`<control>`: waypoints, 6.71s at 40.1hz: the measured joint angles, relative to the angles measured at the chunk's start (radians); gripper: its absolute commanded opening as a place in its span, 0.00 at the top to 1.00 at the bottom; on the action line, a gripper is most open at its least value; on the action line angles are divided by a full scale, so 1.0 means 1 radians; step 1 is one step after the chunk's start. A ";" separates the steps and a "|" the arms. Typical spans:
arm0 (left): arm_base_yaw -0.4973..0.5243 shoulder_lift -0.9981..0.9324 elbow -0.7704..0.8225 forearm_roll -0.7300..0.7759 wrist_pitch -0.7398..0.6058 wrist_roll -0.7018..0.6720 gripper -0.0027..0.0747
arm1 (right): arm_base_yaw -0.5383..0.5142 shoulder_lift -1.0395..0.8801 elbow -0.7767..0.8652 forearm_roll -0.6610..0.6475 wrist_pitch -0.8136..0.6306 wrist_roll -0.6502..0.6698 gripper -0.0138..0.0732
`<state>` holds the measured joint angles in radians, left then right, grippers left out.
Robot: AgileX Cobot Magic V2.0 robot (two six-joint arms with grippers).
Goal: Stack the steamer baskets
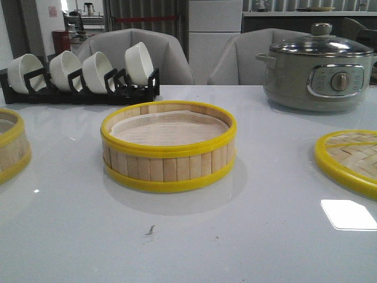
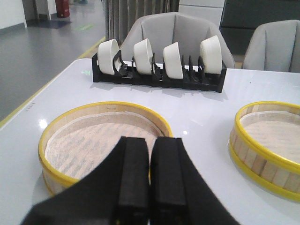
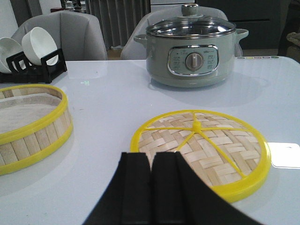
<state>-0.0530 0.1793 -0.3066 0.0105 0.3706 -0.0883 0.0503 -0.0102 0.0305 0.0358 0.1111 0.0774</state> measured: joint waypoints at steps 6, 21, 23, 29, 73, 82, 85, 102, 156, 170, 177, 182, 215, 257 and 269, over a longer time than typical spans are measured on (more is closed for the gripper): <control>-0.033 0.241 -0.372 0.058 0.221 0.000 0.86 | 0.000 0.000 0.000 0.000 0.000 0.000 0.82; -0.035 0.602 -0.786 0.113 0.452 0.000 0.86 | 0.000 0.000 0.000 0.000 0.000 0.000 0.82; -0.035 0.619 -0.786 0.113 0.464 0.000 0.86 | 0.000 0.000 0.000 0.000 0.000 0.000 0.82; -0.035 0.635 -0.786 0.106 0.500 0.000 0.86 | 0.000 0.000 0.000 0.000 0.000 0.000 0.82; -0.035 0.644 -0.786 0.122 0.458 0.013 0.86 | 0.000 0.000 0.000 0.000 -0.022 0.000 0.82; -0.035 0.644 -0.786 0.122 0.458 0.013 0.86 | 0.020 0.000 -0.030 0.000 -0.098 0.027 0.82; -0.035 0.644 -0.786 0.122 0.458 0.013 0.86 | 0.046 0.007 -0.083 0.000 -0.041 0.031 0.82; -0.045 0.644 -0.786 0.114 0.471 0.013 0.86 | 0.139 0.621 -0.719 0.002 0.359 0.031 0.82; -0.046 0.675 -0.786 0.095 0.483 0.013 0.86 | 0.139 0.870 -0.825 -0.048 0.357 0.033 0.79; -0.046 0.747 -0.786 0.103 0.467 0.015 0.41 | 0.139 0.870 -0.825 -0.083 0.367 0.033 0.44; -0.046 0.852 -0.786 0.098 0.433 0.015 0.35 | 0.139 0.870 -0.825 -0.084 0.367 0.033 0.44; -0.046 0.953 -0.786 0.075 0.404 0.015 0.35 | 0.139 0.870 -0.825 -0.084 0.367 0.033 0.44; -0.081 1.653 -0.793 0.034 0.116 0.018 0.35 | 0.139 0.870 -0.825 -0.084 0.368 0.035 0.44; -0.363 1.632 -1.346 -0.016 0.408 0.010 0.85 | 0.139 0.870 -0.825 -0.084 0.375 0.037 0.44; -0.571 1.635 -1.446 -0.045 0.444 0.010 0.85 | 0.139 0.870 -0.825 -0.084 0.375 0.037 0.44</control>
<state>-0.6244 1.8140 -1.7523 -0.0350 0.8144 -0.0786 0.1893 0.8601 -0.7941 -0.0487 0.4864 0.1146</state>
